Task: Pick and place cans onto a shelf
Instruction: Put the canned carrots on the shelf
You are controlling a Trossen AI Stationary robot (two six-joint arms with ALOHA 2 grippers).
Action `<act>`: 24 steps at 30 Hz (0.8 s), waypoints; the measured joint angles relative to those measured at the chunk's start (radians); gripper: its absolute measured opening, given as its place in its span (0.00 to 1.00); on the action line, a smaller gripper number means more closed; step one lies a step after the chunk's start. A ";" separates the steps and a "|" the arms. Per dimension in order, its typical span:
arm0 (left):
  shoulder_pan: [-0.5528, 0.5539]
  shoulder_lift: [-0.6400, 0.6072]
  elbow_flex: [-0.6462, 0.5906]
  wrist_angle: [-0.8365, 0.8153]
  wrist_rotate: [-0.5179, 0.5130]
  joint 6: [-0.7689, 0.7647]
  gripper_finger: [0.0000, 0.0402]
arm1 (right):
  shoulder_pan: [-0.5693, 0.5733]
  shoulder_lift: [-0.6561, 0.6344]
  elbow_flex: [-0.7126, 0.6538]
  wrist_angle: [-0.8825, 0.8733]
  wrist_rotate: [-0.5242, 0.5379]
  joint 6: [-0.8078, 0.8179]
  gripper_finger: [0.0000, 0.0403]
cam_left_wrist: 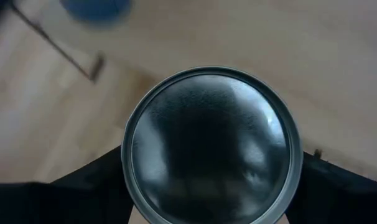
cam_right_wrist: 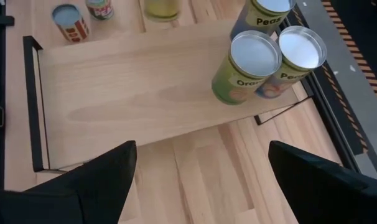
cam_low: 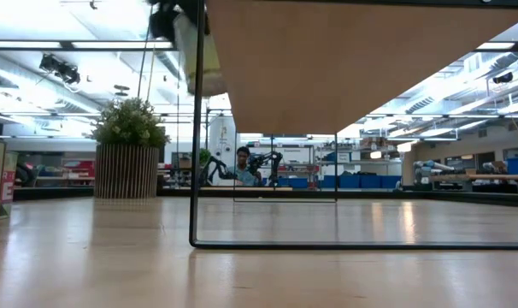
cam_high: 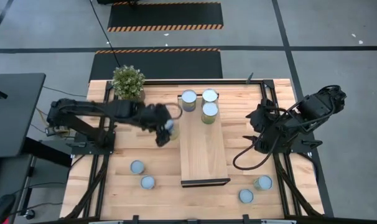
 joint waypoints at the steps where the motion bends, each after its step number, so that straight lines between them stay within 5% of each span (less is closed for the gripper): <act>1: 0.019 0.007 0.031 -0.007 0.001 0.025 0.78 | 0.000 0.001 0.000 0.000 0.000 0.000 0.92; 15: 0.150 0.249 0.370 -0.081 0.065 0.269 0.78 | 0.000 0.003 0.000 0.000 0.019 0.043 0.92; 24: 0.149 0.355 0.417 -0.074 0.037 0.372 0.78 | 0.000 0.003 0.000 0.000 0.019 0.057 0.92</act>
